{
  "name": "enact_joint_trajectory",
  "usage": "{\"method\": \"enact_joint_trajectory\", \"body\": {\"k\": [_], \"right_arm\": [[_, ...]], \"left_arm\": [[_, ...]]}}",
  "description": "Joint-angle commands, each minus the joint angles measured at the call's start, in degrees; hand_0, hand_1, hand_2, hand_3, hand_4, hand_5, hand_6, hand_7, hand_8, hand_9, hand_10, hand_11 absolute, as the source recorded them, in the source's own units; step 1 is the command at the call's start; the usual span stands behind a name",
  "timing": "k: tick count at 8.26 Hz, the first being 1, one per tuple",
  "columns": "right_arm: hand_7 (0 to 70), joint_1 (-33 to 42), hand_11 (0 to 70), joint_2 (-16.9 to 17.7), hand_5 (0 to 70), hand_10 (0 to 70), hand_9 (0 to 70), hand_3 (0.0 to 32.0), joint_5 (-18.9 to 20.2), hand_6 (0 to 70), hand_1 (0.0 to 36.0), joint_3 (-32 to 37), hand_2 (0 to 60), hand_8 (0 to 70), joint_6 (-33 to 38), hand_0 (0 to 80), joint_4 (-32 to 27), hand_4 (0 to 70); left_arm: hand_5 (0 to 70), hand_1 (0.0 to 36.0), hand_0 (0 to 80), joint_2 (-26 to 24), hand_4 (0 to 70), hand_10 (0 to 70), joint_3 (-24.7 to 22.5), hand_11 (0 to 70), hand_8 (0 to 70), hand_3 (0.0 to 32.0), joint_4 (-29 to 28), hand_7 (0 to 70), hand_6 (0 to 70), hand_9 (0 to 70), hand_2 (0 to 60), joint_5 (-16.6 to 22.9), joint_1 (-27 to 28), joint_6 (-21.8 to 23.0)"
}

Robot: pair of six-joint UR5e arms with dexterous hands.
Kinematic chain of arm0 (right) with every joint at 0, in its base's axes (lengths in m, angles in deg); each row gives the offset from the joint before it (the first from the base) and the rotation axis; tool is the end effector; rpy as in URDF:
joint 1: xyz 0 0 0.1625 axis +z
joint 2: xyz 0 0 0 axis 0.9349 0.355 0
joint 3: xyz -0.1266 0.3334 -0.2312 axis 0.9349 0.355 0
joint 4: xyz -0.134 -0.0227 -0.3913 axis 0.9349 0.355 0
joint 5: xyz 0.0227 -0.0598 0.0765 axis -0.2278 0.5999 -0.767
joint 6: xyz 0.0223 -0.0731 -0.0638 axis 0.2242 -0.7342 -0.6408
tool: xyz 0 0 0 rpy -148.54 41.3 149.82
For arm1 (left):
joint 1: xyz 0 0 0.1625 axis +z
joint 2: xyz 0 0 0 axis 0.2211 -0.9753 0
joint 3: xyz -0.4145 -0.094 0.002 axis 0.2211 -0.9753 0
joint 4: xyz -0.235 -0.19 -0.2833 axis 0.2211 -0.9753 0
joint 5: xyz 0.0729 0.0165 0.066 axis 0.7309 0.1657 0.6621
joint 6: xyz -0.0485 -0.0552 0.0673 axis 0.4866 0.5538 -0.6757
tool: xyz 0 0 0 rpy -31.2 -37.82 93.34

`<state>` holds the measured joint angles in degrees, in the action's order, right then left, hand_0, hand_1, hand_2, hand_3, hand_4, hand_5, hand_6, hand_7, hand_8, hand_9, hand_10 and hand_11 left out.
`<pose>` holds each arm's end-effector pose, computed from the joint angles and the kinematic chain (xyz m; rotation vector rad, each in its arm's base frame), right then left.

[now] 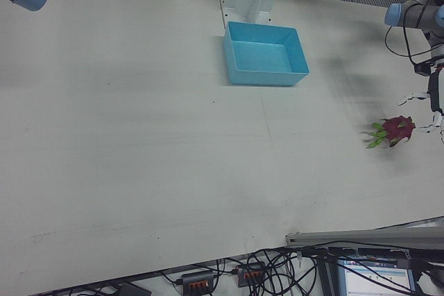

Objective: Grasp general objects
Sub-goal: 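Move the left hand down toward the pink dragon fruit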

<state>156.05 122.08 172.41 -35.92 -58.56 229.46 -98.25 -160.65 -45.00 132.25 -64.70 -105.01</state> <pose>0.1134 -0.5124 0.6792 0.0396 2.2627 -2.0917 0.1563 -0.4766 0.4822 0.8082 1.3479 -1.2177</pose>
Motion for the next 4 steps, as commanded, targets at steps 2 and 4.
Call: {"method": "enact_joint_trajectory", "body": {"k": [2,4], "right_arm": [[0.0,0.0,0.0,0.0,0.0,0.0,0.0,0.0,0.0,0.0,0.0,0.0,0.0,0.0,0.0,0.0,0.0,0.0],[0.0,0.0,0.0,0.0,0.0,0.0,0.0,0.0,0.0,0.0,0.0,0.0,0.0,0.0,0.0,0.0,0.0,0.0]], "left_arm": [[0.0,28.2,55.4,2.7,0.0,0.0,4.2,0.7,0.0,9.8,-2.2,0.0,0.0,0.0,22.1,-2.8,0.6,1.0],[0.0,28.0,56.6,3.9,0.0,0.0,6.2,0.6,0.0,10.6,-2.9,0.0,0.0,0.0,17.9,-2.4,1.0,0.9]]}}
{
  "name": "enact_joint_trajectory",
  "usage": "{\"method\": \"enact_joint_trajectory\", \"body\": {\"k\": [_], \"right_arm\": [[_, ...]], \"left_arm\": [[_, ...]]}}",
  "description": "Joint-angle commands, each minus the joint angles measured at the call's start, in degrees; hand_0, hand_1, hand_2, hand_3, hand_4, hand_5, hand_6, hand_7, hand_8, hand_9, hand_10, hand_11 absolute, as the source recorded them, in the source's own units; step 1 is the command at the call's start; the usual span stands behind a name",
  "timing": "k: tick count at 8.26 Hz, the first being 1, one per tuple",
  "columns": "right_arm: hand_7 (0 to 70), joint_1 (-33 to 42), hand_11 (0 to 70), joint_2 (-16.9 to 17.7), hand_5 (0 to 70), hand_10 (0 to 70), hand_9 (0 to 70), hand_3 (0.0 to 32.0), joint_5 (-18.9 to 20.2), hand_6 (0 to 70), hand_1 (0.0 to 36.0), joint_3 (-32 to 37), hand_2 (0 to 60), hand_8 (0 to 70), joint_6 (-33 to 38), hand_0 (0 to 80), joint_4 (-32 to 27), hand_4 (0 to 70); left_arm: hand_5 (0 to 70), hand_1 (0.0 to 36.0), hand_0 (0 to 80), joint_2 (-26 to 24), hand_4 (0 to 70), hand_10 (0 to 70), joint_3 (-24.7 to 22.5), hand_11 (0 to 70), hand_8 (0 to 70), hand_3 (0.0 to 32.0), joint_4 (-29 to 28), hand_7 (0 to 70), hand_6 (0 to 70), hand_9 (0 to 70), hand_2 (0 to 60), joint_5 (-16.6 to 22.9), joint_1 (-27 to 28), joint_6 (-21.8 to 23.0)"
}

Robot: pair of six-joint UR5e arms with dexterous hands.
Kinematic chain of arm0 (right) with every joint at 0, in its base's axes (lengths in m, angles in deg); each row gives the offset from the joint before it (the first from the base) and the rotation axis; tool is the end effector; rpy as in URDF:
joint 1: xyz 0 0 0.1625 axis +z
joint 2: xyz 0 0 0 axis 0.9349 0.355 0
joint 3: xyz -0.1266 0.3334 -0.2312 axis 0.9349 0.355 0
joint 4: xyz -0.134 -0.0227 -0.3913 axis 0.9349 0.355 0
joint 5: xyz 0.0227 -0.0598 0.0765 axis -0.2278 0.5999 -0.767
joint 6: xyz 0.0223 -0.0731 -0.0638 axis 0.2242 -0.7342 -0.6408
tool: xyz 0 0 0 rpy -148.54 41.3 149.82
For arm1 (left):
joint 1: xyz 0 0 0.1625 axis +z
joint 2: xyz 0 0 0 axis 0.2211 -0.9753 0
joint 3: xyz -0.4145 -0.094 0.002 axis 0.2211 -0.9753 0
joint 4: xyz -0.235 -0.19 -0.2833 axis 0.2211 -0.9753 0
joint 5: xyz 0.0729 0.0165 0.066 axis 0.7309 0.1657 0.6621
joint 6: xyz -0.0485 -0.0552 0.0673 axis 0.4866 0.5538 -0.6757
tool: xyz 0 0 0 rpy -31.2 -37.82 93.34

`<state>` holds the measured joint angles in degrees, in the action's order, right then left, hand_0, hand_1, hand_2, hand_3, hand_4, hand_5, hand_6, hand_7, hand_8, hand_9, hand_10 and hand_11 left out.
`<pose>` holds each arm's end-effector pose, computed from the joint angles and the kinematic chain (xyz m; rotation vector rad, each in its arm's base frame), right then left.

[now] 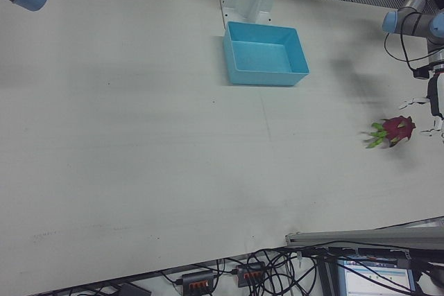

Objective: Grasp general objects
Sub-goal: 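Move the left hand down toward the pink dragon fruit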

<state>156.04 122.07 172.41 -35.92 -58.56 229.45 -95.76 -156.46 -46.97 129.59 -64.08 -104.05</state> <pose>0.1133 -0.5125 0.6791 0.0399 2.2632 -2.0914 0.1537 -0.4720 0.5301 0.8125 1.2594 -1.2605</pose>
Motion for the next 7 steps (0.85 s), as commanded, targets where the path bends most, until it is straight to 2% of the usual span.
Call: {"method": "enact_joint_trajectory", "body": {"k": [1,4,7], "right_arm": [[0.0,0.0,0.0,0.0,0.0,0.0,0.0,0.0,0.0,0.0,0.0,0.0,0.0,0.0,0.0,0.0,0.0,0.0],[0.0,0.0,0.0,0.0,0.0,0.0,0.0,0.0,0.0,0.0,0.0,0.0,0.0,0.0,0.0,0.0,0.0,0.0],[0.0,0.0,0.0,0.0,0.0,0.0,0.0,0.0,0.0,0.0,0.0,0.0,0.0,0.0,0.0,0.0,0.0,0.0]], "left_arm": [[0.0,27.5,56.4,1.4,0.0,0.0,3.3,0.4,0.0,11.2,-1.5,0.0,0.0,0.0,16.1,-0.1,1.9,-0.1],[0.0,27.7,57.0,0.8,0.0,0.0,4.1,0.0,0.0,12.6,-1.8,0.0,0.0,0.0,14.9,-1.1,3.3,0.1],[0.0,28.0,57.5,0.6,0.0,0.0,5.8,0.0,0.0,11.8,-3.3,0.0,0.0,0.0,14.8,-1.3,3.3,0.1]]}}
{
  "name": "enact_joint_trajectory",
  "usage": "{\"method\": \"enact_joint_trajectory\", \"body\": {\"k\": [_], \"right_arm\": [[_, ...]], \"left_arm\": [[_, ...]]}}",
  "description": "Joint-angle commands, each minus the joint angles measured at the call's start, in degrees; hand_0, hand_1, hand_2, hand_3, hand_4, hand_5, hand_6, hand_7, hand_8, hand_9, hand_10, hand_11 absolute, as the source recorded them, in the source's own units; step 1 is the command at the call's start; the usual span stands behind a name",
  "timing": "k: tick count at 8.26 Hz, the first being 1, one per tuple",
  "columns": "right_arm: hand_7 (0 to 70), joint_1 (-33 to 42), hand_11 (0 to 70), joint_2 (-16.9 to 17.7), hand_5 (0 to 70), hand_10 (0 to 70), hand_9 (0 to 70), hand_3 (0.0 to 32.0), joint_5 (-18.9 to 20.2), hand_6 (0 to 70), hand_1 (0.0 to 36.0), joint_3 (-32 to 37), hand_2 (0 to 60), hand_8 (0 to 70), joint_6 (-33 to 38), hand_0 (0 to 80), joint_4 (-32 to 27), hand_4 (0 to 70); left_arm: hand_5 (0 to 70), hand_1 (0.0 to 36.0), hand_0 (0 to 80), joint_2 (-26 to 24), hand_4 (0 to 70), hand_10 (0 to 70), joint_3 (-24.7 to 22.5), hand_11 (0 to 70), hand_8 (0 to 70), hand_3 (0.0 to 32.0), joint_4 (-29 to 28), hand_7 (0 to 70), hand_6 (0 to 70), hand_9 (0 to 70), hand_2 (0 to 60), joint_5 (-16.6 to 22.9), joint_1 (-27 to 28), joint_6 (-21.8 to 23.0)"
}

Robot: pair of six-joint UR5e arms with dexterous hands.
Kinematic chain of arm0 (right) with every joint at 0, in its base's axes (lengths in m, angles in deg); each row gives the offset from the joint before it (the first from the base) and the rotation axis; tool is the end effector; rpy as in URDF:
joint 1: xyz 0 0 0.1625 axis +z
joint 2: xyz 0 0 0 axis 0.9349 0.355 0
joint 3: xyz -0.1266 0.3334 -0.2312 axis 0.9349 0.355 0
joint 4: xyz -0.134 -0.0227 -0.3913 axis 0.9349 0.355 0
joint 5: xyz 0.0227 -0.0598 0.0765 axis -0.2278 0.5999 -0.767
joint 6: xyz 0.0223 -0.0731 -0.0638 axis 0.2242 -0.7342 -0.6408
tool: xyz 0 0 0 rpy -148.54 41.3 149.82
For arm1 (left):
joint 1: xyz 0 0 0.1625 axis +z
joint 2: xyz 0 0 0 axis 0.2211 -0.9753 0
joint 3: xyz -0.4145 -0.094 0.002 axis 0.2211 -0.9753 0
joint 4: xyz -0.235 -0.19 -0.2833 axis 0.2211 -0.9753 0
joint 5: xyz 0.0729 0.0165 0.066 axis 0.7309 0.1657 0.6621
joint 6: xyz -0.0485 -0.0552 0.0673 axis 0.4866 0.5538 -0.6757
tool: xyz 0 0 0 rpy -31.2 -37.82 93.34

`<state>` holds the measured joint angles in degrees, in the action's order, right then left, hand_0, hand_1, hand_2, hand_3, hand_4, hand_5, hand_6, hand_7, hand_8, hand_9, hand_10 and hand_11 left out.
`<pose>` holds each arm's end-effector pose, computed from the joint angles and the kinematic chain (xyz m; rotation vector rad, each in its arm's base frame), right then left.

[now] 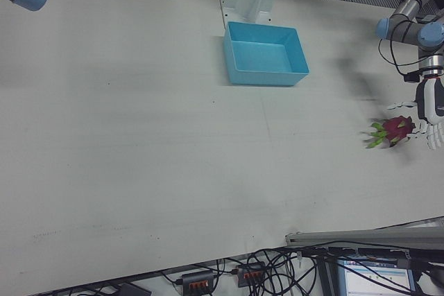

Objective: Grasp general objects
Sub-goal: 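Move the left hand down toward the pink dragon fruit, then close the left hand's fingers around the pink dragon fruit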

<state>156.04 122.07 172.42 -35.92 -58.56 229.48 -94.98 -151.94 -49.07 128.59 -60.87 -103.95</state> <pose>0.1133 -0.5125 0.6792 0.0400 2.2627 -2.0921 0.1795 -0.4647 0.5673 0.7761 1.2105 -1.2304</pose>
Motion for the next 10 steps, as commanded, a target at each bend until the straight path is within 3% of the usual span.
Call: {"method": "enact_joint_trajectory", "body": {"k": [1,5,9,10], "right_arm": [[0.0,0.0,0.0,0.0,0.0,0.0,0.0,0.0,0.0,0.0,0.0,0.0,0.0,0.0,0.0,0.0,0.0,0.0],[0.0,0.0,0.0,0.0,0.0,0.0,0.0,0.0,0.0,0.0,0.0,0.0,0.0,0.0,0.0,0.0,0.1,0.0],[0.0,0.0,0.0,0.0,0.0,0.0,0.0,0.0,0.0,0.0,0.0,0.0,0.0,0.0,0.0,0.0,0.1,0.0],[0.0,0.0,0.0,0.0,0.0,0.0,0.0,0.0,0.0,0.0,0.0,0.0,0.0,0.0,0.0,0.0,0.0,0.0]], "left_arm": [[0.0,28.4,57.7,-1.2,0.0,0.0,2.4,0.0,0.0,12.2,-1.5,0.0,0.0,0.0,16.0,-1.5,0.1,0.0],[0.0,27.5,56.9,-1.7,0.0,0.0,5.8,0.0,0.0,12.6,-4.7,0.0,0.0,0.0,13.9,-5.9,0.1,-0.2],[0.0,26.9,56.6,-0.9,0.0,0.0,7.2,0.0,0.0,13.8,-5.7,0.0,0.0,0.0,13.2,-5.9,2.6,-0.6],[0.0,29.0,57.8,-0.8,0.0,0.0,7.1,0.0,0.0,13.8,-5.5,0.0,0.0,0.0,17.9,-5.9,4.6,-0.7]]}}
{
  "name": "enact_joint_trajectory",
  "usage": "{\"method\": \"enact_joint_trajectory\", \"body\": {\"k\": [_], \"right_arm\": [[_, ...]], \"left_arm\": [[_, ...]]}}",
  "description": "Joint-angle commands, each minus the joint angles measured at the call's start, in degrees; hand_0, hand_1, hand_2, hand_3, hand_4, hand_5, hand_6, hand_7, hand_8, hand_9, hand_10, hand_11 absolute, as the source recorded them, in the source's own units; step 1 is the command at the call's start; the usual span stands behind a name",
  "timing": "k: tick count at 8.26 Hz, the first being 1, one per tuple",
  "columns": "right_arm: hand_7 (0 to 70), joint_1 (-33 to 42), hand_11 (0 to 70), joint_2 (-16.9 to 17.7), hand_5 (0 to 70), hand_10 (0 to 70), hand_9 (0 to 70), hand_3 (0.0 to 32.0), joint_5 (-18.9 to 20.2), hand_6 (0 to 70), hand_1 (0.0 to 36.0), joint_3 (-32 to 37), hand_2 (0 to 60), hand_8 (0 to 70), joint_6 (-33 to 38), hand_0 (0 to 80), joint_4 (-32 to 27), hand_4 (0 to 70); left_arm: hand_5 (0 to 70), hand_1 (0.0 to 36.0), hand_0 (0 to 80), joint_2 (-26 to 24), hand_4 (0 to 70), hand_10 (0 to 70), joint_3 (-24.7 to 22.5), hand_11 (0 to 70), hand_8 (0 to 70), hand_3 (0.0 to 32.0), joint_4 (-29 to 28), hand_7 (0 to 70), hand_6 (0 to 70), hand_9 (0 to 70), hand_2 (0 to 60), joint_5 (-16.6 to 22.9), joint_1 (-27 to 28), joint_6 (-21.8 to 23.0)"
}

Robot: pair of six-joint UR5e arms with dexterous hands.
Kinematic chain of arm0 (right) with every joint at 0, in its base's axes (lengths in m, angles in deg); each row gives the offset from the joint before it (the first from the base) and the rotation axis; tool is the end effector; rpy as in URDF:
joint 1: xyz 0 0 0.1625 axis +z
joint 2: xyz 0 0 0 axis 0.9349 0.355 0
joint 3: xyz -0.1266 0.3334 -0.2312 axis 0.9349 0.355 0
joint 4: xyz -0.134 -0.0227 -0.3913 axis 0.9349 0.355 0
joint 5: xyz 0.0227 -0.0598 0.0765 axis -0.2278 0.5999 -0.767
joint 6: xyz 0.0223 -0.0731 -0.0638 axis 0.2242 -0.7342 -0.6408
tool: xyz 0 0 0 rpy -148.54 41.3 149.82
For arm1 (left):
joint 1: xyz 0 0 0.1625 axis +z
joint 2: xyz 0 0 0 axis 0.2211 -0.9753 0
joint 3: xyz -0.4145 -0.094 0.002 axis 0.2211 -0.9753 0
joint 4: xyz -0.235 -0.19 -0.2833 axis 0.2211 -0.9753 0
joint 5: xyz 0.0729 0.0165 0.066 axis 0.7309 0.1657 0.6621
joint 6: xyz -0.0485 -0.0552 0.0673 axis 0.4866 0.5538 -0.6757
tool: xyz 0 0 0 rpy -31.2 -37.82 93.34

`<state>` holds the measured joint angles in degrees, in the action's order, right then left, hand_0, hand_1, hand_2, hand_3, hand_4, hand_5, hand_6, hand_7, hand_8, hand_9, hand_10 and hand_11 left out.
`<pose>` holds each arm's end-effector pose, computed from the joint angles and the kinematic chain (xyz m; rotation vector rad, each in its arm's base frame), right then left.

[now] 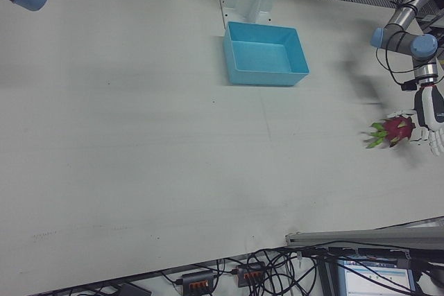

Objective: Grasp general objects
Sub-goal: 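Close the left hand's fingers around the pink dragon fruit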

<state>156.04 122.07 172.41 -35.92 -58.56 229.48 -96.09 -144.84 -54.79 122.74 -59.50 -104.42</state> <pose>0.1133 -0.5125 0.6792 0.0398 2.2626 -2.0920 0.1946 -0.4775 0.6045 0.8551 1.1776 -1.2640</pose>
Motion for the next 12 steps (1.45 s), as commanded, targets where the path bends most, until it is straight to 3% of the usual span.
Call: {"method": "enact_joint_trajectory", "body": {"k": [1,3,6,8,9,11,12], "right_arm": [[0.0,0.0,0.0,0.0,0.0,0.0,0.0,0.0,0.0,0.0,0.0,-0.1,0.0,0.0,0.0,0.0,0.0,0.0],[0.0,0.0,0.0,0.0,0.0,0.0,0.0,0.0,0.0,0.0,0.0,-0.1,0.0,0.0,0.0,0.0,0.1,0.0],[0.0,0.0,0.0,0.0,0.0,0.0,0.0,0.0,0.0,0.0,0.0,0.0,0.0,0.0,0.0,0.0,0.0,0.0],[0.0,0.0,0.0,0.0,0.0,0.0,0.0,0.0,0.0,0.0,0.0,-0.1,0.0,0.0,0.0,0.0,0.0,0.0],[0.0,0.0,0.0,0.0,0.0,0.0,0.0,0.0,0.0,0.0,0.0,0.0,0.0,0.0,0.0,0.0,0.0,0.0],[0.0,0.0,0.0,0.0,0.0,0.0,0.0,0.0,0.0,0.0,0.0,0.0,0.0,0.0,0.0,0.0,0.0,0.0],[0.0,0.0,0.0,0.0,0.0,0.0,0.0,0.0,0.0,0.0,0.0,0.0,0.0,0.0,0.0,0.0,0.1,0.0]], "left_arm": [[0.0,32.3,59.4,0.3,0.0,0.0,0.1,0.0,0.0,13.6,0.9,0.0,0.0,0.0,25.7,-0.2,4.3,-0.4],[0.0,35.2,61.8,0.0,0.0,0.0,0.0,0.7,0.0,13.2,1.9,0.0,0.0,0.0,28.9,-0.8,4.4,-0.4],[0.0,33.1,60.0,0.2,0.0,0.0,0.1,1.2,0.0,11.4,3.8,0.0,0.0,0.0,25.6,-2.1,4.2,-0.4],[0.0,33.0,59.0,0.3,0.0,0.6,-0.2,4.4,0.0,8.8,3.7,0.0,0.0,0.0,28.8,-3.1,3.8,-0.4],[0.0,32.6,58.5,0.3,0.0,2.1,0.0,6.6,0.0,5.8,4.0,0.4,0.0,0.0,30.2,-3.3,4.3,-0.4],[0.0,31.6,57.8,0.2,0.0,3.7,0.1,8.7,0.0,2.8,4.5,2.0,0.0,0.0,29.8,-3.3,4.5,-0.4],[0.0,31.4,57.8,-0.1,0.0,2.9,0.1,7.5,0.0,3.4,4.8,1.1,0.0,0.0,29.0,-3.3,4.5,-0.3]]}}
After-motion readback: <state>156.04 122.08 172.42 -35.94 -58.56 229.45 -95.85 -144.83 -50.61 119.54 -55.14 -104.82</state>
